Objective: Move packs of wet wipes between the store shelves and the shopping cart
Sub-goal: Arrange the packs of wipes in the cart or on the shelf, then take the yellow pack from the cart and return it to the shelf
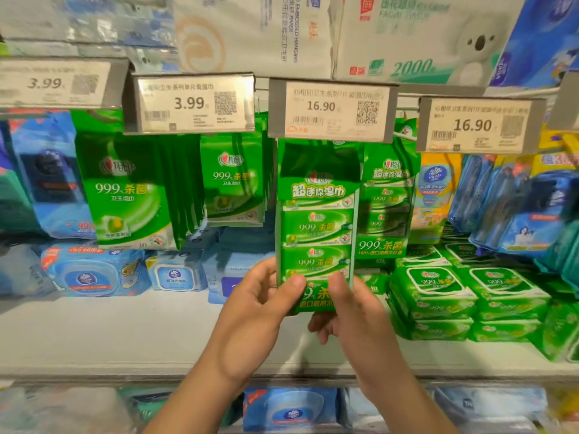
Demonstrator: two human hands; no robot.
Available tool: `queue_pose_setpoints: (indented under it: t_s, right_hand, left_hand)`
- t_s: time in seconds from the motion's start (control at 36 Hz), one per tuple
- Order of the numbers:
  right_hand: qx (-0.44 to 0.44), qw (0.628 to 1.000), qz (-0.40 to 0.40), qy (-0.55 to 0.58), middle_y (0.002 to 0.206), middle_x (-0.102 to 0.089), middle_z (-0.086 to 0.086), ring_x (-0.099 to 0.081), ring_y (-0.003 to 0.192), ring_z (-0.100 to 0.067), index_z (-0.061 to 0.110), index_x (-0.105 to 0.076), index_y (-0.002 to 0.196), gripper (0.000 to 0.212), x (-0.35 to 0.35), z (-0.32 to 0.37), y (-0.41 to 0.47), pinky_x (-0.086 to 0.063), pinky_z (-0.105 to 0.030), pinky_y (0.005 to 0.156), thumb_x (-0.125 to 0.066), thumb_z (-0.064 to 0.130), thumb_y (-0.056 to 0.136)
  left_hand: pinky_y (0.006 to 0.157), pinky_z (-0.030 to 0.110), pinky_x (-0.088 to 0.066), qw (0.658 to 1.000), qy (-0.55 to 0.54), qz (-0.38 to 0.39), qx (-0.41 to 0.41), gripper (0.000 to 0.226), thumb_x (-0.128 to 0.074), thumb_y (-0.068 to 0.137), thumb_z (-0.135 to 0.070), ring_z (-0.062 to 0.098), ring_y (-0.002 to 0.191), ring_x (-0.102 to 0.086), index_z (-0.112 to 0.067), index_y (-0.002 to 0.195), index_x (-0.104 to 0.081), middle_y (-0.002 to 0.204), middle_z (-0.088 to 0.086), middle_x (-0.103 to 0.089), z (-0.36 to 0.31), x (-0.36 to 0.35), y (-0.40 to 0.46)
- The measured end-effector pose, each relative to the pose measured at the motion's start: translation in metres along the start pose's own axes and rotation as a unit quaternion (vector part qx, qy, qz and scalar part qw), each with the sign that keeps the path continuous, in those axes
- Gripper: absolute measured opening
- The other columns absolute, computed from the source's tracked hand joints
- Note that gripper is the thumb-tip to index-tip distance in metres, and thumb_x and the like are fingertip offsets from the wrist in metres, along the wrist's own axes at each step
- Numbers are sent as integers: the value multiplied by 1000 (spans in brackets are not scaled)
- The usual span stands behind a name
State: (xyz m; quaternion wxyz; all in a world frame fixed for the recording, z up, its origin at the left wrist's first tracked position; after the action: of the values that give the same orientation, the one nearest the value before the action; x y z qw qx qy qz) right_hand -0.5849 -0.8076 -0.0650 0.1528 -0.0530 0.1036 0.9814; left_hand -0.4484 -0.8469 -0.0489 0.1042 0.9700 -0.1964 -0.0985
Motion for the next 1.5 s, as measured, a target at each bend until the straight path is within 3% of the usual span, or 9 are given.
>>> queue_pose_setpoints:
  t_s: [0.25, 0.44, 0.64, 0.72, 0.83, 0.94, 1.03, 1.22, 1.5]
  right_hand:
    - [-35, 999, -23, -3, 73, -67, -22, -57, 50, -25, 5, -62, 110, 72, -6, -6, 37, -41, -29, 42, -56, 73, 86]
    - [-69, 997, -24, 13, 62, -59, -14, -54, 47, -20, 9, -61, 109, 48, -12, -10, 54, -39, -30, 45, -49, 54, 98]
    - [-101, 994, -11, 37, 66, -65, -20, -59, 55, -27, 10, -57, 112, 60, -11, -19, 52, -44, -34, 52, -56, 62, 82]
    - [-130, 990, -17, 48, 91, -73, -25, -67, 60, -28, 7, -59, 108, 52, -6, -25, 47, -51, -37, 56, -57, 55, 89]
    - [-183, 982, -25, 34, 96, -75, -21, -71, 70, -31, 8, -60, 108, 29, 6, -39, 33, -56, -39, 60, -55, 37, 103]
    - [-176, 977, -17, -120, 102, -74, -8, -74, 81, -22, 15, -61, 120, 26, 19, -54, 24, -61, -41, 73, -54, 32, 102]
    - [-99, 929, 22, -357, 123, -70, 6, -66, 110, -13, 25, -59, 136, 42, 21, -53, 18, -49, -32, 100, -55, 43, 98]
    - [14, 813, 175, -556, 159, -40, 3, -34, 146, -18, 25, -36, 155, 61, -11, -67, -6, -26, -32, 119, -45, 51, 102]
    - [61, 746, 292, -595, 165, -28, 1, -20, 154, -22, 26, -31, 157, 69, -103, -83, -56, -18, -42, 125, -33, 64, 100]
  left_hand:
    - [84, 37, -53, 993, 118, 4, 19, 37, -58, 92, -53, 25, 104, -69, -32, 122, -67, 111, -5, -76, 6, 7, 33]
    - [74, 27, -46, 985, 163, -31, 50, 17, -55, 102, -42, -4, 84, -68, -33, 112, -67, 97, -16, -76, 8, 13, 59]
    - [77, 25, -49, 981, 175, -53, 71, 26, -56, 98, -54, -9, 73, -62, -32, 108, -66, 84, -24, -72, 20, 18, 53]
    - [96, 40, -53, 969, 217, -56, 101, 36, -53, 96, -63, 1, 92, -64, -34, 114, -66, 102, -19, -72, 31, 23, 44]
    - [111, 33, -40, 919, 375, -45, 114, 60, -52, 98, -55, 12, 126, -56, -25, 149, -46, 143, -8, -58, 41, 33, 28]
    - [117, 30, -31, 850, 514, -51, 100, 68, -52, 98, -56, 15, 143, -40, -24, 156, -38, 157, -4, -43, 47, 41, 7]
    - [113, 29, -32, 815, 573, -53, 61, 66, -48, 98, -60, 15, 143, -38, -27, 154, -39, 155, -5, -45, 43, 43, -11]
    - [115, 33, -33, 780, 609, -106, 91, 87, -32, 81, -78, 14, 144, -34, -29, 152, -44, 156, -7, -44, 45, 66, -59]
    - [122, 34, -28, 766, 590, -196, 165, 91, -40, 80, -81, 14, 149, -28, -30, 155, -38, 162, -9, -33, 26, 147, -157]
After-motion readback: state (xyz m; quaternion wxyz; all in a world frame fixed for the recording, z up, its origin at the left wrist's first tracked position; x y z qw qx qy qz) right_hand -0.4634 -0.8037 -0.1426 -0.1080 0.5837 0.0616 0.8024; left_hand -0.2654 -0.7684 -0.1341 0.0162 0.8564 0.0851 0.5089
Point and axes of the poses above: each hand's wrist, its own y-axis towards the middle knuckle, its own x-axis out of the back of the hand, z = x × y, the point moved 6 cm from there along y, towards the middle knuckle
